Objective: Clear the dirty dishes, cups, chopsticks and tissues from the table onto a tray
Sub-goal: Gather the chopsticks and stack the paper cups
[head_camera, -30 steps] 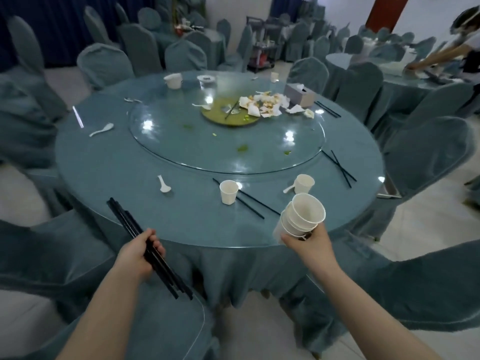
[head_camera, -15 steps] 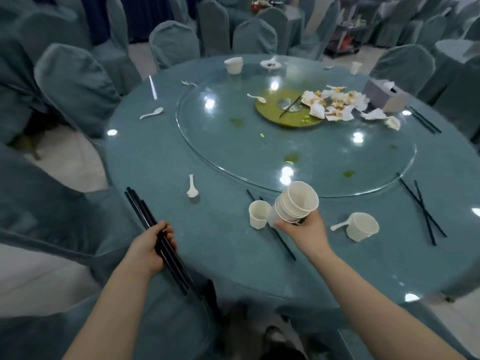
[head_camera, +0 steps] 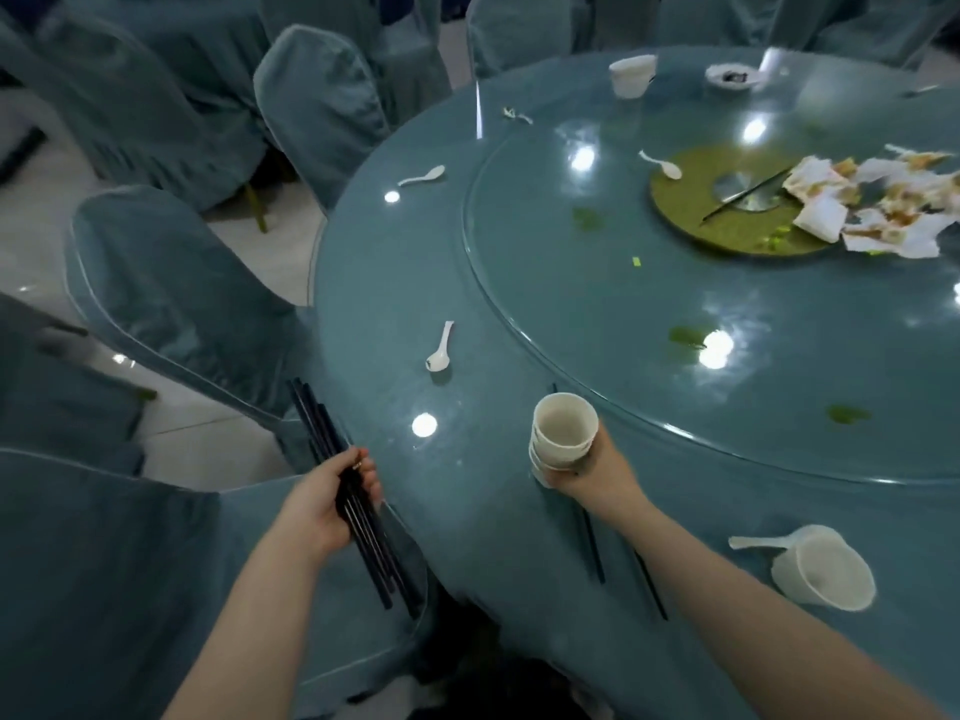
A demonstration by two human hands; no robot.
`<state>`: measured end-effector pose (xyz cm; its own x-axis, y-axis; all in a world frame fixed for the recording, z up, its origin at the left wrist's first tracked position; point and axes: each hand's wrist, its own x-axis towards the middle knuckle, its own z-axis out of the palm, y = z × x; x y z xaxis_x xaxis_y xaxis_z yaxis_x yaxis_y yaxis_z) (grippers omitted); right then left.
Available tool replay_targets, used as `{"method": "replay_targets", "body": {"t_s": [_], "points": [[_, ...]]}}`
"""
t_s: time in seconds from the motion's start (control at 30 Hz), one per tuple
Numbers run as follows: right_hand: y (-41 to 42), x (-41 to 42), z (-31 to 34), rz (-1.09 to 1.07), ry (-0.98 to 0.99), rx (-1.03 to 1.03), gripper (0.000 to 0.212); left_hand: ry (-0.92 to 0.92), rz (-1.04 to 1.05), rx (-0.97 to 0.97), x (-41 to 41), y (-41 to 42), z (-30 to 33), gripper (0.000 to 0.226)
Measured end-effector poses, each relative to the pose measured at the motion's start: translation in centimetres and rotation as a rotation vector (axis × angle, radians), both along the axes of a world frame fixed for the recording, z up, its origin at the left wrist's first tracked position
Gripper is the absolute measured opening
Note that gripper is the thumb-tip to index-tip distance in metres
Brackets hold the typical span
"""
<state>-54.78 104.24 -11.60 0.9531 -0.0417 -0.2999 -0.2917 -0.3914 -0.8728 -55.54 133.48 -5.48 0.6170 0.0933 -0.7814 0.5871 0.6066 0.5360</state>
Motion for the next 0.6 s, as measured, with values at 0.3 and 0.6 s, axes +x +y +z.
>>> {"method": "replay_targets", "body": {"t_s": [0.3,0.6], "points": [[-1.4,-1.6,0.9,-0.111,-0.1,0.08,0.066,0.031,-0.071,0.029,0.3,-2.2,-0.2,0.021],[-7.7,-8.8,4.6,-0.456,-0.179,-0.03,0.055,0.002,-0.36,0.157,3.5,-9.6,-3.4,0.027]]}}
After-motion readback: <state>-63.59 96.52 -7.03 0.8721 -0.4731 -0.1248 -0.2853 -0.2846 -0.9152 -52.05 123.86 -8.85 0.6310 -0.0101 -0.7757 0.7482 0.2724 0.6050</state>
